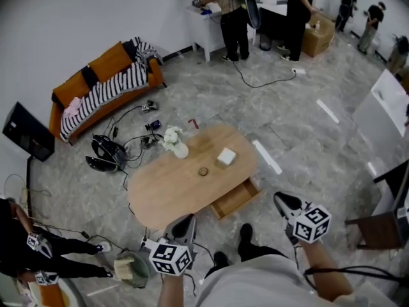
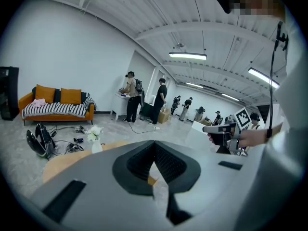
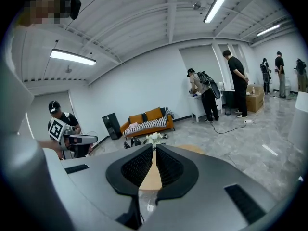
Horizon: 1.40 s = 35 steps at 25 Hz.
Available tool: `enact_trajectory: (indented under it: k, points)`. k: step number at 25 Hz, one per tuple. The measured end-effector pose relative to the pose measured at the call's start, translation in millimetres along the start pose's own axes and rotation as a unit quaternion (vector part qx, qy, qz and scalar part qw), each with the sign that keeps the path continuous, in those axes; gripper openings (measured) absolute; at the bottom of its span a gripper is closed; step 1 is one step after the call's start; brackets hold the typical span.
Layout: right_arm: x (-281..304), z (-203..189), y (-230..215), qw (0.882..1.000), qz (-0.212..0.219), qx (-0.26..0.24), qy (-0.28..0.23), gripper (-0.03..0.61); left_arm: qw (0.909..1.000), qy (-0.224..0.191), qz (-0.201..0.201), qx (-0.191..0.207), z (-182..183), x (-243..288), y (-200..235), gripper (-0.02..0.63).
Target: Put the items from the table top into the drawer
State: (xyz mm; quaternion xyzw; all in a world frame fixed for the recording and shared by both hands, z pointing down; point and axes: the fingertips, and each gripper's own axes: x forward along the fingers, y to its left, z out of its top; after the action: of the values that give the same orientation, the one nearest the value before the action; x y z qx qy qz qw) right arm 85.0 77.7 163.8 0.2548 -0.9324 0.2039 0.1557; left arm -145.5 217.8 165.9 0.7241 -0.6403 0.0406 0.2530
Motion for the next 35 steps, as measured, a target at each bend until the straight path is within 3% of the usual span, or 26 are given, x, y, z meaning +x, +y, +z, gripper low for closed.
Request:
enact_trajectory:
  k: [8,17,29,35]
  points:
    - [29,3,-34,0.998,0.036,-0.035,0.027,0.044,0.9990,0.011,0.043,-0.005,-2,34,3,0.002]
    - [47,6,-64,0.996,0.069,-0.041,0.030,0.044,0.9965,0.006,0.081,-0.019,-2,63,2,0.001]
    - [59,14,-87,0.996,0.072,-0.044,0.036,0.044,0.9945,0.022,0.102,-0.010,3,91,16,0.000]
    - [73,15,-90,0.997,0.058,-0.034,0.032,0.044,0.9960,0.026,0.085,-0.002,10,103,28,0.000]
